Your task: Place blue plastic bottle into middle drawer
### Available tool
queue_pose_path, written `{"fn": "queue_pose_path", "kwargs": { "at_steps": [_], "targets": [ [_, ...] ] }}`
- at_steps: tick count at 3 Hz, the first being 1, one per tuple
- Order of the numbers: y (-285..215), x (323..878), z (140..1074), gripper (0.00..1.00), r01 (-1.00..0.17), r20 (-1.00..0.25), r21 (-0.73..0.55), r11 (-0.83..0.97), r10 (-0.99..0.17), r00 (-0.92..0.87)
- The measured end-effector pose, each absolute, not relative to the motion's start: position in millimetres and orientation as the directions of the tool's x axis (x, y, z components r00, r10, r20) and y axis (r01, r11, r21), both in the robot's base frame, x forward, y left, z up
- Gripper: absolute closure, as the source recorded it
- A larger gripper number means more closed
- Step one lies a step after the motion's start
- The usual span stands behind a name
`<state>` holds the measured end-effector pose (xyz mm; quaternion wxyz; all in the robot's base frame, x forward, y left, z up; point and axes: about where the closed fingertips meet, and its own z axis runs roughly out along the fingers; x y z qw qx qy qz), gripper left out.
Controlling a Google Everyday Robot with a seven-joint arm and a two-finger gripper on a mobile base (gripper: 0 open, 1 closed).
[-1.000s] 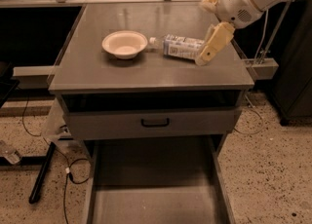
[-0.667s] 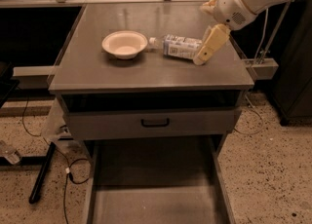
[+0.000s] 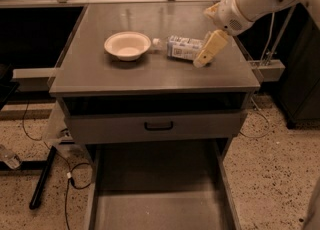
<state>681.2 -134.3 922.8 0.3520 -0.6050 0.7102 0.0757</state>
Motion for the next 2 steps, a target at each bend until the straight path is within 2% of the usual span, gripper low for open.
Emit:
{"fn": "queue_pose_path", "kwargs": {
  "at_steps": [2],
  "targets": [
    [-146,711,890,0.0,-0.894,-0.581,-0.319,0.314,-0.811,-0.077]
  ]
}}
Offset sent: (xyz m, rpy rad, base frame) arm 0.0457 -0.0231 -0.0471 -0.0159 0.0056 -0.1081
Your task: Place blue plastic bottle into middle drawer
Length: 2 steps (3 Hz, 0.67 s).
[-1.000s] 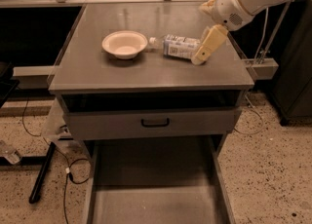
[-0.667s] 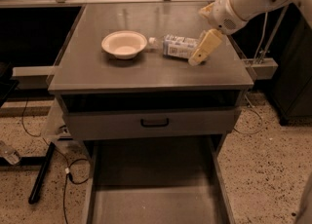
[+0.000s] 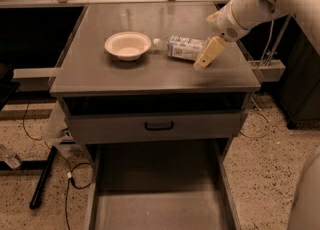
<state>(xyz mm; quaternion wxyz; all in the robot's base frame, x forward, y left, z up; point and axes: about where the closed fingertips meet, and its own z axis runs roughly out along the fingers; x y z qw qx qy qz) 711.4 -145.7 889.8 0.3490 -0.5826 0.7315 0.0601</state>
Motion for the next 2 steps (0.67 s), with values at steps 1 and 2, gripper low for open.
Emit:
{"fn": "queue_pose_path", "kwargs": {
  "at_steps": [1,2],
  "targets": [
    [-151,727,875,0.0,-0.893,-0.592,-0.3,0.337,-0.8,-0.103],
    [-157,739,862,0.0,-0.893,-0.599,-0.277,0.355,-0.791,-0.129]
  ]
}}
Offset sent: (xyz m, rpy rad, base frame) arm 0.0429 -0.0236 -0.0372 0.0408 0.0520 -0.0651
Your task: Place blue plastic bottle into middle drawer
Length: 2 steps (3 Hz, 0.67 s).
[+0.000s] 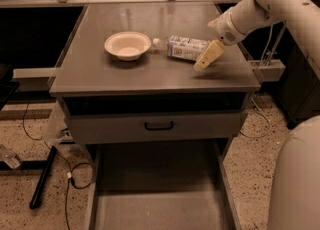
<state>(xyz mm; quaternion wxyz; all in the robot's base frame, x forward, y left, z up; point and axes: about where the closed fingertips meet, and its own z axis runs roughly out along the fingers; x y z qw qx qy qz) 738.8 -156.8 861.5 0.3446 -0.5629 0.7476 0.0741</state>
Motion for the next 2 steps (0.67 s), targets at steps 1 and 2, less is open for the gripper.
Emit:
{"fn": "queue_pose_path", "kwargs": {
  "at_steps": [1,2],
  "targets": [
    [-156.8,739.6,860.9,0.19,-0.893,-0.599,-0.277,0.356,-0.79,-0.129],
    [-156.8,739.6,860.9,0.41,-0.893,-0.599,-0.277,0.356,-0.79,-0.129]
  ]
}}
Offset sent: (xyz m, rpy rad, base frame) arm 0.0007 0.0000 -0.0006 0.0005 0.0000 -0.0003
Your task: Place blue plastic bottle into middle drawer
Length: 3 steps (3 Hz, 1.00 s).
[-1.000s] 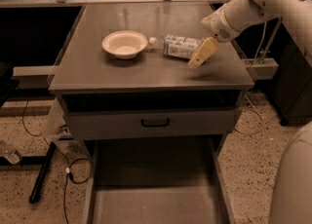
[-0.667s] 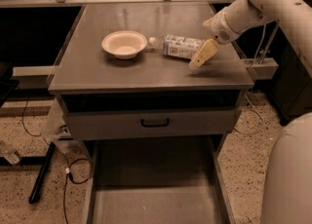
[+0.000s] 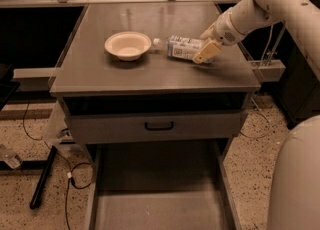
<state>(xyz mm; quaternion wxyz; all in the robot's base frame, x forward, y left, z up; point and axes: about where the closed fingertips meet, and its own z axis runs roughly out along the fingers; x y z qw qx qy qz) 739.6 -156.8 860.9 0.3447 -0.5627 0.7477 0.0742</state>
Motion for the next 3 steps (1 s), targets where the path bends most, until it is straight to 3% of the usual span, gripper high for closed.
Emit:
{"fn": "queue_pose_path", "kwargs": {
  "at_steps": [2,3],
  "targets": [
    [-156.7,739.6,860.8,0.88,-0.893,-0.599,-0.277,0.356,-0.79,-0.129],
    [-156.7,739.6,860.8,1.0,-0.893,-0.599,-0.277,0.356,-0.79,-0.129]
  ]
}}
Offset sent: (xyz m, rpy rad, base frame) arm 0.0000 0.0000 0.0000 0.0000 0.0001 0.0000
